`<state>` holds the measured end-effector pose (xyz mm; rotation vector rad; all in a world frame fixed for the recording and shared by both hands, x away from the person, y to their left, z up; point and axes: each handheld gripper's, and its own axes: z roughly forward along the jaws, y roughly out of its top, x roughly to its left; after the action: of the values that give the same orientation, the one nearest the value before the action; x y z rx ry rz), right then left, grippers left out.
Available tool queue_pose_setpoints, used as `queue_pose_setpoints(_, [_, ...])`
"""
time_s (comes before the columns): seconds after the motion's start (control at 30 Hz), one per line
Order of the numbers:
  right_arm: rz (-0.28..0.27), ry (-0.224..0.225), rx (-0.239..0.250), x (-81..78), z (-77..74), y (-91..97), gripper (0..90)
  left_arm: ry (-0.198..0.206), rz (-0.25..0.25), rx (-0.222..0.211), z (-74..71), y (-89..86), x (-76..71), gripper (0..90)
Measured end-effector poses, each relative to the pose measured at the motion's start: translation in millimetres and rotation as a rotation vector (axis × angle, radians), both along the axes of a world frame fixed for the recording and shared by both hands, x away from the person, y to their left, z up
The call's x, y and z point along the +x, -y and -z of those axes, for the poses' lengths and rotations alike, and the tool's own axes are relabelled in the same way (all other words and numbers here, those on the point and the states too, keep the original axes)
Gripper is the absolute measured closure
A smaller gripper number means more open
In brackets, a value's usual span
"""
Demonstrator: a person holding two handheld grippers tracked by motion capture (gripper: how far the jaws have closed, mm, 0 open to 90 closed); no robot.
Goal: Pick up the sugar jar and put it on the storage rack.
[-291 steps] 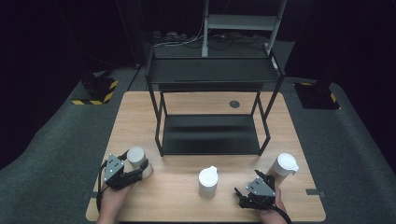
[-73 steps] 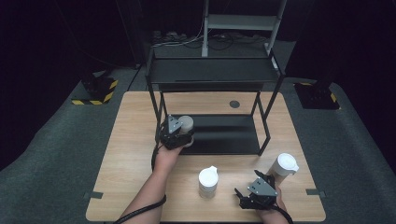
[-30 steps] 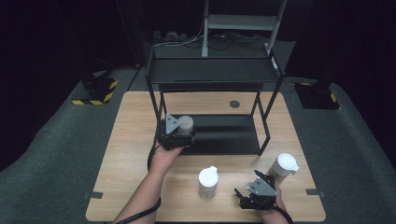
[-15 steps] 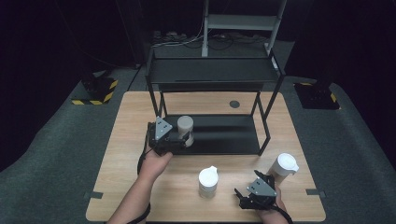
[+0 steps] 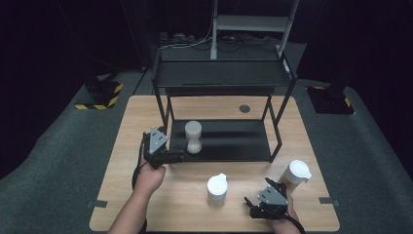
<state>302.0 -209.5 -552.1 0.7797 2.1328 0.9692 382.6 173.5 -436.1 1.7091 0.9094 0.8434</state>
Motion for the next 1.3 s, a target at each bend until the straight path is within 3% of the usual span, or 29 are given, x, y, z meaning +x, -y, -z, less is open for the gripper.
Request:
queue_pose_setpoints(0.57, [0.001,0.002,-0.004,-0.1,0.1,-0.4,1.2,-0.005,0.006,0.011,8.2,-15.5,-31.6,0.6])
queue_pose_setpoints(0.9, [0.001,0.002,-0.004,-0.2,0.1,-0.4,1.2,-0.041,0.029,0.034,27.3,-17.0,-48.6,0.6])
queue_pose_setpoints(1.3, [0.001,0.003,-0.007,-0.3,0.2,-0.7,1.2,-0.105,0.031,0.040,62.3,-21.1,-68.7,0.6])
